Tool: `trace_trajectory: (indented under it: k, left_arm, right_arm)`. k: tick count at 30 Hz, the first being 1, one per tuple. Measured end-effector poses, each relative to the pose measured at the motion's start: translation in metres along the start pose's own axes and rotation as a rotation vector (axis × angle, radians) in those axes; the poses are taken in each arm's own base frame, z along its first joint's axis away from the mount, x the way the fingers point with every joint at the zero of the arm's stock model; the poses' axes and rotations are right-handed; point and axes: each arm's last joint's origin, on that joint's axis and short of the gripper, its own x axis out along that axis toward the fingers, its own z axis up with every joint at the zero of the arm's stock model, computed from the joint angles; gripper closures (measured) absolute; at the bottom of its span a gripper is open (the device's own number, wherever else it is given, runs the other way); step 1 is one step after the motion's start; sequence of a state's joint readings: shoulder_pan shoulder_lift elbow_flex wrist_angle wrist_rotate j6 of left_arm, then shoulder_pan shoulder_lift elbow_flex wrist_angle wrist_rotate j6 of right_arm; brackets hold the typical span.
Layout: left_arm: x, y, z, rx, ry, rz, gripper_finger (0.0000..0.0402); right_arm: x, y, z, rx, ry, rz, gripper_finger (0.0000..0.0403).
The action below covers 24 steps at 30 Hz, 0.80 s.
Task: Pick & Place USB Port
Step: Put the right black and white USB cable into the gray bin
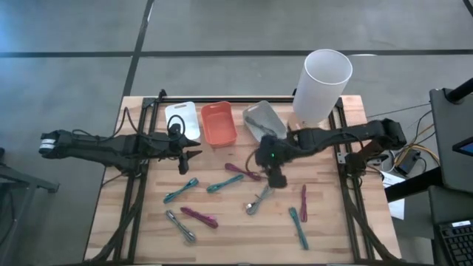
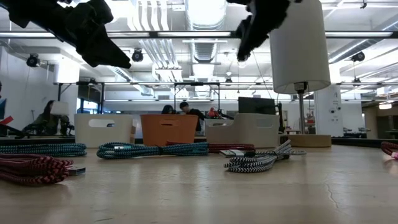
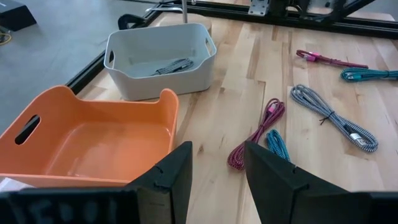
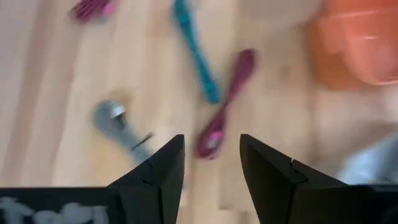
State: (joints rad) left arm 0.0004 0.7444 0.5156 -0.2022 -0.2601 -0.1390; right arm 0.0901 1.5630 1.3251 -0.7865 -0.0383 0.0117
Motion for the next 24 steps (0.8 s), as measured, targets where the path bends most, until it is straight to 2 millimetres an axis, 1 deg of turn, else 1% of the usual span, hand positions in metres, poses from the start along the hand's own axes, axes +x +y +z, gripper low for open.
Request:
trace_trajectory:
  k: [5,9,12,15,17,20,24]
  left_arm:
    - [0.000,0.000,0.000,0.000,0.000,0.000,0.0254]
    - [0.000,0.000,0.000,-0.020,0.000,0.000,0.0254]
    - [0.000,0.000,0.000,-0.024,0.000,0.000,0.0254]
    - [0.000,0.000,0.000,-0.025,-0.001,0.000,0.0254]
    - [0.000,0.000,0.000,-0.026,-0.001,0.000,0.0254]
    - [0.000,0.000,0.000,-0.026,-0.001,0.000,0.0254]
    - [0.000,0.000,0.000,-0.026,-0.001,0.000,0.0254]
  right_arm:
    - [0.024,0.019,-0.018,-0.043,0.056,0.053,0.0242]
    - [0.046,0.028,-0.030,-0.103,0.122,0.068,0.0234]
    - [0.065,0.033,-0.035,-0.116,0.138,0.094,0.0228]
    - [0.086,0.037,-0.037,-0.123,0.131,0.129,0.0221]
    - [0.097,0.038,-0.039,-0.142,0.150,0.131,0.0217]
    - [0.109,0.040,-0.037,-0.166,0.178,0.137,0.0212]
    - [0.123,0.044,-0.036,-0.187,0.200,0.192,0.0207]
